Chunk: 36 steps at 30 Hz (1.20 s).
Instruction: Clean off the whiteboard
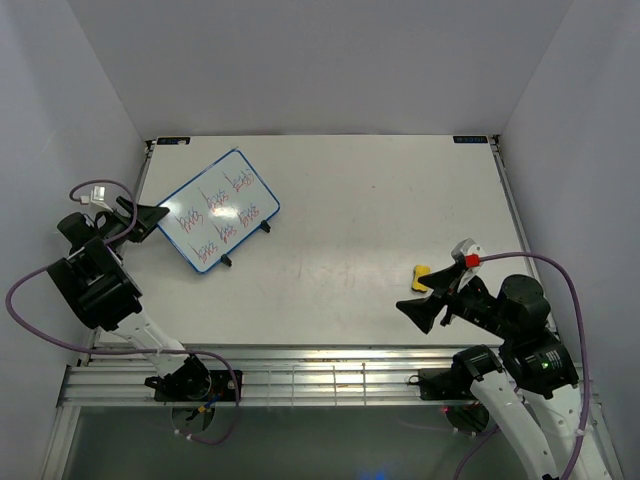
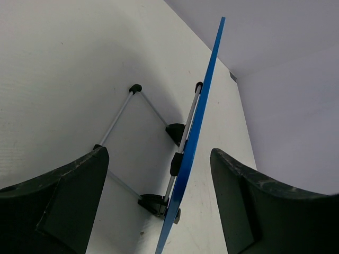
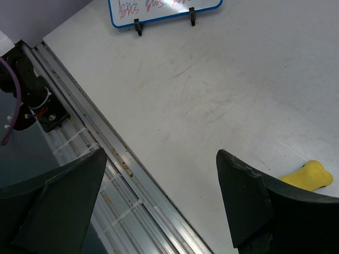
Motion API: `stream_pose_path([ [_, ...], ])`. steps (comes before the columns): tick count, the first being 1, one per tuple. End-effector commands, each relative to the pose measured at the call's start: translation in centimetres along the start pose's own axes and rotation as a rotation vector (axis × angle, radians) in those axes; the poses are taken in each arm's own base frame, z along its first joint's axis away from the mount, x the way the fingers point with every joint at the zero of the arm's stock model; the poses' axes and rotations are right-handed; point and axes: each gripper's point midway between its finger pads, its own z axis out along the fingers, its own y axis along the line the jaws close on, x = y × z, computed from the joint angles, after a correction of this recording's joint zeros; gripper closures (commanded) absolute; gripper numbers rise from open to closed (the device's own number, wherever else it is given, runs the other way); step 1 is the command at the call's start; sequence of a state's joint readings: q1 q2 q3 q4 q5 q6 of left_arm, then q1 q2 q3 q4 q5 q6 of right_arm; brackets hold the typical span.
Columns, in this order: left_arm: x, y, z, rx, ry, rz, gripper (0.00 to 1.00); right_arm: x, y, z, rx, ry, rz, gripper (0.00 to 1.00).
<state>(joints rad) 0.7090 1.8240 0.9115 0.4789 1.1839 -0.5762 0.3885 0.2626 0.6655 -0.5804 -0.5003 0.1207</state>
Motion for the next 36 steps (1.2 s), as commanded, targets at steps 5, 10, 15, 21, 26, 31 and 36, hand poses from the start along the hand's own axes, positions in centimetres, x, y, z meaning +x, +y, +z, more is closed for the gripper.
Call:
stream_pose_path([
  [5, -1.4, -2.0, 1.7, 0.124, 0.046, 0.105, 0.21, -2.2, 0.6, 0.2, -0.042, -0.057, -0.076, 0.10],
  [10, -1.6, -1.2, 2.3, 0.130, 0.056, 0.086, 0.30, -1.9, 0.4, 0.6, -0.042, -0.054, -0.071, 0.09],
  [15, -1.6, -1.3, 3.0, 0.146, 0.072, 0.086, 0.39, -1.8, 0.4, 0.7, -0.045, -0.056, -0.067, 0.09],
  [21, -1.2, -1.8, 3.9, 0.159, 0.084, 0.106, 0.51, -1.7, 0.3, 0.9, -0.048, -0.048, -0.051, 0.09],
  [26, -1.0, -2.2, 4.0, 0.176, 0.095, 0.105, 0.48, -1.3, 0.4, 1.0, -0.052, -0.044, -0.037, 0.09],
  [31, -1.1, -2.5, 3.9, 0.177, 0.088, 0.111, 0.69, -1.1, 0.4, 1.0, -0.057, -0.042, -0.032, 0.09],
  [36, -1.6, -3.3, 3.8, 0.178, 0.071, 0.126, 0.84, -1.1, 0.4, 1.0, -0.057, -0.042, -0.032, 0.09],
])
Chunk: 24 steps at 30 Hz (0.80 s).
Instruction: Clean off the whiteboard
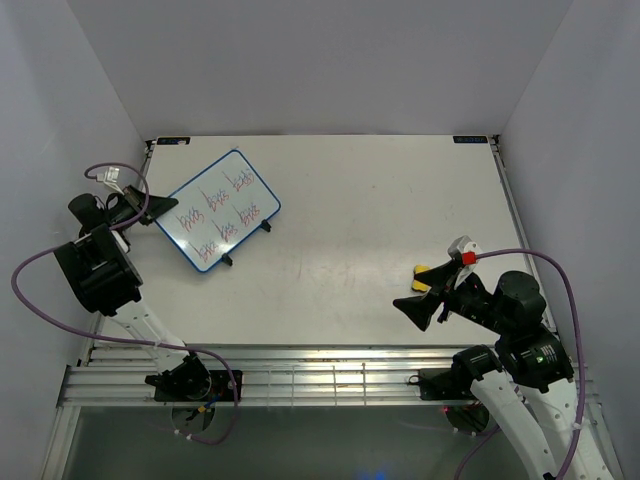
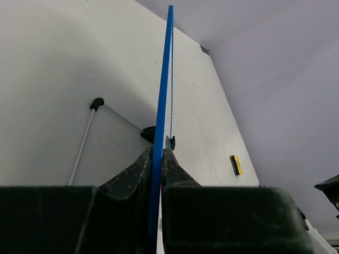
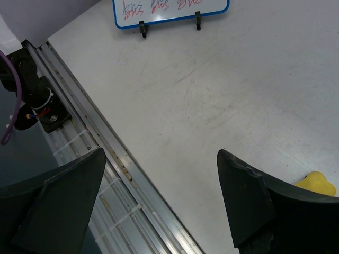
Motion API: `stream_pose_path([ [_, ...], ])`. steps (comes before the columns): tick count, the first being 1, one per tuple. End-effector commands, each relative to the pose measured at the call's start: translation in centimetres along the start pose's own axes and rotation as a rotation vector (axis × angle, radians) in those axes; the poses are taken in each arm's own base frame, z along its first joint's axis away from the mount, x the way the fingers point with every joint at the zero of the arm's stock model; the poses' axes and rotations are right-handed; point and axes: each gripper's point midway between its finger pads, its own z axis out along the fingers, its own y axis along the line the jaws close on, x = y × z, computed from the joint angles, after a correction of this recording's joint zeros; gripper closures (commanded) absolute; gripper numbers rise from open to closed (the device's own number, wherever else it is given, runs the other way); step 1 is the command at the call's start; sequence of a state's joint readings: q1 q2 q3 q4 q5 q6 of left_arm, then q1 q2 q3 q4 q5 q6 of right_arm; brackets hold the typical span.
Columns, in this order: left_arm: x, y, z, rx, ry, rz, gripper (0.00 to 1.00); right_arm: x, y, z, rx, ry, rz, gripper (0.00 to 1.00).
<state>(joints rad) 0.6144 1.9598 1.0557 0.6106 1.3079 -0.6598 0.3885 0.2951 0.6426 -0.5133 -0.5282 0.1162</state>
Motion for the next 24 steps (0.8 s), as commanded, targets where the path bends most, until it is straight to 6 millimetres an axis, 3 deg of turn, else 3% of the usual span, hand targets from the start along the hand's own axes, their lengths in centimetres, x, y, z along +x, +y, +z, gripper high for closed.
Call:
stream_pose_path([
  [1, -1.9, -1.3, -0.1, -0.011, -0.039, 0.083, 0.91, -0.8, 0.5, 0.1, -0.031, -0.033, -0.020, 0.09],
  [2, -2.2, -1.7, -0.1, -0.014, -0.047, 0.098, 0.99, -0.8, 0.5, 0.2, -0.029, -0.033, -0.018, 0.09],
  [3, -2.5, -2.1, -0.2, -0.015, -0.053, 0.109, 1.00, -0.8, 0.5, 0.1, -0.031, -0.035, -0.017, 0.09],
  [11, -5.8, -7.2, -1.1, -0.052, -0.174, 0.302, 1.00, -0.8, 0.7, 0.3, -0.042, -0.047, -0.005, 0.09],
  [17, -8.3, -13.1, -1.0, -0.030, -0.254, 0.429, 1.00, -0.8, 0.6, 0.4, -0.044, -0.047, -0.005, 0.09],
  [20, -8.5, -16.2, 0.1, 0.029, -0.239, 0.451, 1.00, -0.5, 0.2, 0.5, -0.025, -0.048, 0.014, 0.10],
  [24, -7.2, -20.3, 2.1, 0.104, -0.208, 0.459, 1.00, -0.6, -3.0, 0.9, 0.158, -0.081, 0.120, 0.10],
])
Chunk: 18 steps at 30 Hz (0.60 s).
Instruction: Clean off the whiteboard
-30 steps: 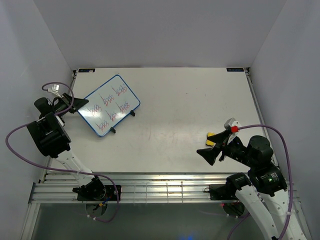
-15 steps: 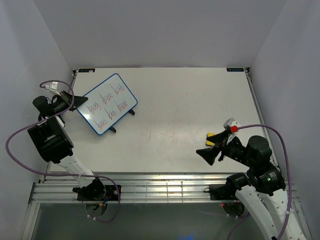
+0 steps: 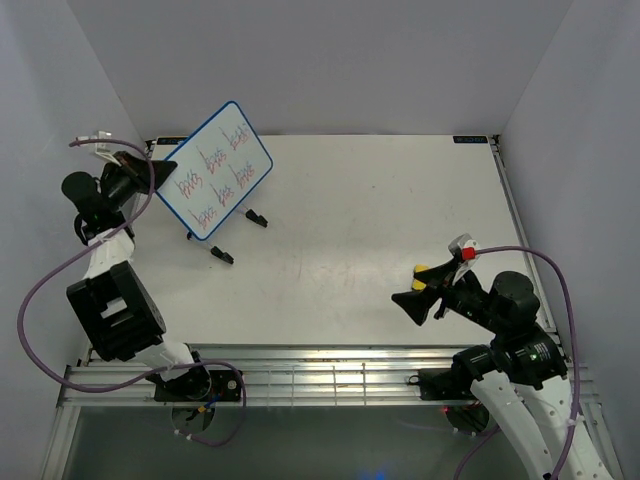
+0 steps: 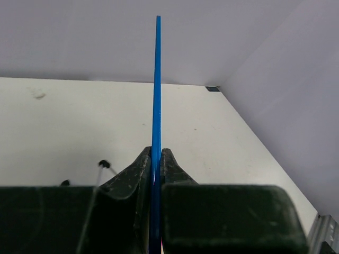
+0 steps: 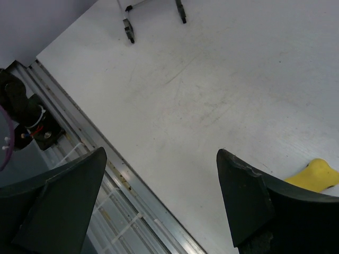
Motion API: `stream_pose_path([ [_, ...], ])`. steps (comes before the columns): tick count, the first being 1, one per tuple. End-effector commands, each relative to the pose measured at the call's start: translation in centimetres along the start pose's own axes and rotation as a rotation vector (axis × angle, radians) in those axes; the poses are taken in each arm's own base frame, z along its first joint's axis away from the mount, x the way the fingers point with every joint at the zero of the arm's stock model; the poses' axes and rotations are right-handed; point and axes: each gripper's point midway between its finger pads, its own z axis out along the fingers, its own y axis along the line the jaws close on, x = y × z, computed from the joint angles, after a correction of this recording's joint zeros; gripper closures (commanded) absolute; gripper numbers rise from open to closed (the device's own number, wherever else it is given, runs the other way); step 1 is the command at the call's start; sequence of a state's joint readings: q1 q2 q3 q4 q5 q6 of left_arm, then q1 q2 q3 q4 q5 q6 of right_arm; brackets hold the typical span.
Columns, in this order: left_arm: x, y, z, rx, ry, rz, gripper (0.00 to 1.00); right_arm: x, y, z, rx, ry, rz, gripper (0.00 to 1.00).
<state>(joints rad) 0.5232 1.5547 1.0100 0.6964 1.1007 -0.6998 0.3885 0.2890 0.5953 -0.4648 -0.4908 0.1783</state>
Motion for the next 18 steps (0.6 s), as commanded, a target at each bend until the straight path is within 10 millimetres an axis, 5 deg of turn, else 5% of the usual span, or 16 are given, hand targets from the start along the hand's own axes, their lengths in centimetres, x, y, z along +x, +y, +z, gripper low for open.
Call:
stream_pose_path([
  [1, -2.3, -6.5, 1.9, 0.104, -0.021, 0.057, 1.00, -0.8, -3.0, 0.6, 0.170, -0.067, 0.102, 0.10],
  [5, 1.6, -11.6, 4.0, 0.133, 0.047, -0.073, 1.00, 0.5, -7.3, 1.3, 0.384, -0.042, 0.211, 0.10],
  [8, 7.9, -13.2, 4.9, 0.091, 0.167, -0.190, 1.00, 1.3, -10.8, 1.9, 0.551, 0.002, 0.235, 0.10],
  [13, 17.8, -12.9, 2.6, -0.046, 0.397, -0.419, 1.00, 1.3, -14.1, 3.0, 0.733, 0.154, 0.301, 0.10],
  [18, 21.7, -13.6, -0.3, -0.052, 0.474, -0.471, 1.00, 3.0, -16.3, 2.8, 0.823, 0.267, 0.270, 0.10],
])
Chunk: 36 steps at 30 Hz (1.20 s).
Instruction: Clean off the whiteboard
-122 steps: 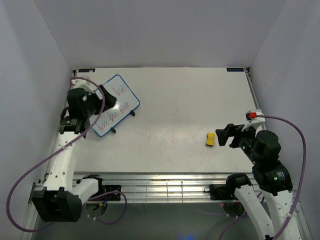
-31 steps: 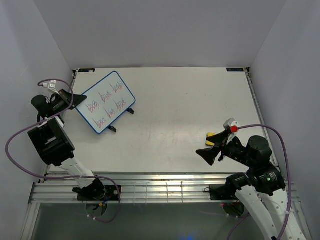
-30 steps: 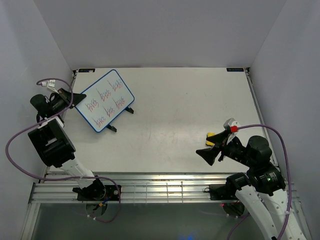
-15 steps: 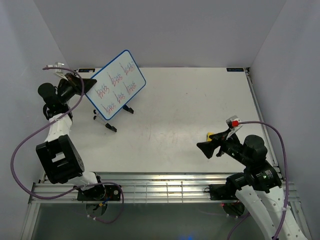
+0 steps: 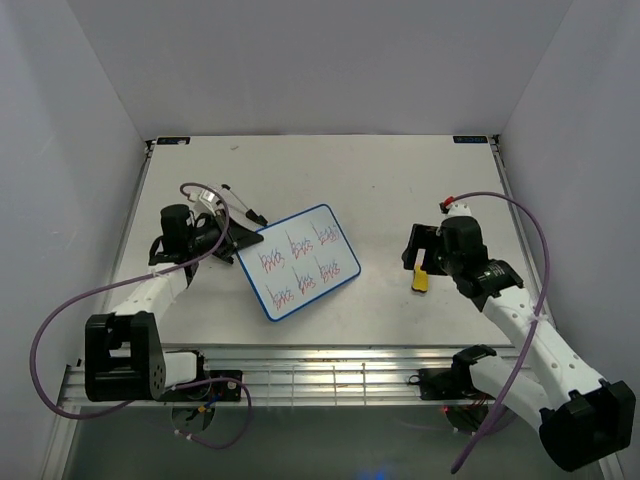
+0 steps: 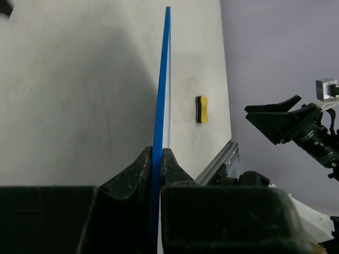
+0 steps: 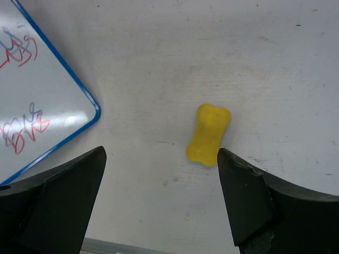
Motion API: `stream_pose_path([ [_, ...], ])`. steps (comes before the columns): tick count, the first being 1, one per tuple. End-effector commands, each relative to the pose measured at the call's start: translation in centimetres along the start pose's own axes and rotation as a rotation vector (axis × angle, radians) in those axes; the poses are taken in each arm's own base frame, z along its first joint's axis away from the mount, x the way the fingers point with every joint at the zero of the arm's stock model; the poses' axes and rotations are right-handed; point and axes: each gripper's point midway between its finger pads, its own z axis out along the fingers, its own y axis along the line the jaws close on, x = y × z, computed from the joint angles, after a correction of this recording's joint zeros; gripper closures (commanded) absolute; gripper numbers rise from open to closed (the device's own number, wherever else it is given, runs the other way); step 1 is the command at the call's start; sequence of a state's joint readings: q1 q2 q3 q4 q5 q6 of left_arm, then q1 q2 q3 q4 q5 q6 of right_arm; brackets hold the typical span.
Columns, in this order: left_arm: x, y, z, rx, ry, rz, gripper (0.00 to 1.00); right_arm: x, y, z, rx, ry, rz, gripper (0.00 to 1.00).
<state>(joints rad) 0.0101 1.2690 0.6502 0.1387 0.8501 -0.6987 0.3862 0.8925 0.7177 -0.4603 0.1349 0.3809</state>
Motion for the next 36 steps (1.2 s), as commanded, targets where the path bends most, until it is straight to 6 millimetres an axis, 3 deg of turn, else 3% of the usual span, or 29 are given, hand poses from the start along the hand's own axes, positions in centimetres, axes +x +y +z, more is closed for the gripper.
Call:
stream_pose_path([
  [1, 1.3, -0.7, -1.5, -0.009, 0.001, -0.005, 1.00, -0.8, -1.9, 0.8, 0.105, -0.001, -0.030, 0.09],
  [5, 4.0, -0.4, -2.2, 0.010, 0.054, -0.035, 1.00, 1.3, -3.6, 3.2, 0.171, 0.153, -0.059, 0.00],
  [8, 5.8, 0.3, -2.7, -0.013, 0.091, -0.059, 1.00, 2.5, -5.0, 4.6, 0.238, 0.226, -0.065, 0.05],
  [13, 5.8, -0.2, -3.3, -0.022, 0.097, -0.006, 1.00, 3.9, -4.5, 6.3, 0.210, 0.278, -0.022, 0.15],
  [18, 6.2, -2.4, -3.4, 0.043, 0.114, 0.078, 1.00, 3.8, -5.0, 7.2, 0.233, 0.227, 0.001, 0.24],
  [28, 7.1, -2.6, -3.4, 0.051, 0.127, 0.086, 1.00, 6.2, -6.8, 8.2, 0.309, 0.278, 0.004, 0.30],
  [36, 7.6, -3.1, -3.3, 0.043, 0.120, 0.108, 1.00, 7.1, -6.2, 8.4, 0.286, 0.264, 0.036, 0.43],
])
